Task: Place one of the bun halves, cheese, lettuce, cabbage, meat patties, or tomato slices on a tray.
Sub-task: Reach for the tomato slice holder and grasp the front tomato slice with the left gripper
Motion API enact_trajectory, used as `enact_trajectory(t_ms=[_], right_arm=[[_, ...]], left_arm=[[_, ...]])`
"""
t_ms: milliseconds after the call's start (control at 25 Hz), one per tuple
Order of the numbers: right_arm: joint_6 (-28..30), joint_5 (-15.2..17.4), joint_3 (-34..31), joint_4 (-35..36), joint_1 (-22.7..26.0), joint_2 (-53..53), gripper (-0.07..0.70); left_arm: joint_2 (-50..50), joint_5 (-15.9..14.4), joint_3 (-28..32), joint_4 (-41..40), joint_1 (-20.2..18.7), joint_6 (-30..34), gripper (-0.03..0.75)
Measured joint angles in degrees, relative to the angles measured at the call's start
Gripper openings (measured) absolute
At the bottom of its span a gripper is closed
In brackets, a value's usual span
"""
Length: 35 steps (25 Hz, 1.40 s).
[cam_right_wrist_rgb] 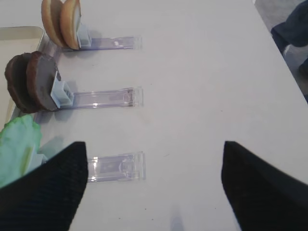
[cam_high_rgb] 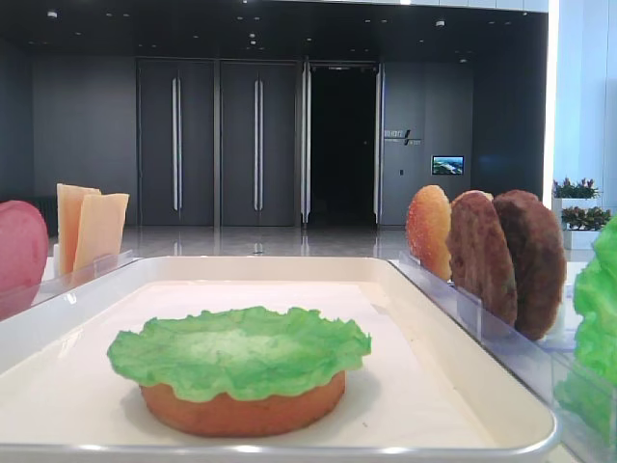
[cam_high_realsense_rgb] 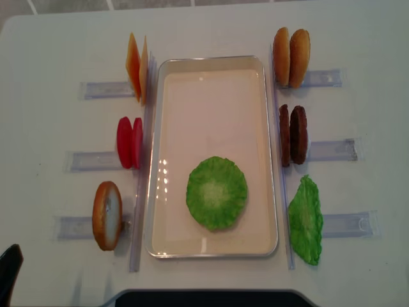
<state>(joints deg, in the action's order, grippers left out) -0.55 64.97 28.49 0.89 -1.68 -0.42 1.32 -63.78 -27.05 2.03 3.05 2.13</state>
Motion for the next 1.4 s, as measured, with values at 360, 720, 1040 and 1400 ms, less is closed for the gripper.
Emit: enact_trajectory(t_ms=[360, 720, 1040, 1400], right_arm=[[0.0, 0.0, 0.0, -0.2, 0.0, 0.0, 0.566], [0.0, 0.0, 0.0, -0.3, 0.0, 0.0, 0.566], [0.0, 0.0, 0.0, -0.4, 0.0, 0.0, 0.566], [0.0, 0.0, 0.0, -0.4, 0.0, 0.0, 0.566]], left_arm=[[0.0, -0.3, -0.3, 0.0, 0.0, -0.9, 0.486], [-0.1, -3.8, -4.7, -0.6, 0.0, -2.6, 0.486], [-7.9, -8.5, -10.1, -1.1, 0.0, -2.9, 0.486], [-23.0, -8.5, -16.9, -6.9, 0.0, -8.4, 0.486]])
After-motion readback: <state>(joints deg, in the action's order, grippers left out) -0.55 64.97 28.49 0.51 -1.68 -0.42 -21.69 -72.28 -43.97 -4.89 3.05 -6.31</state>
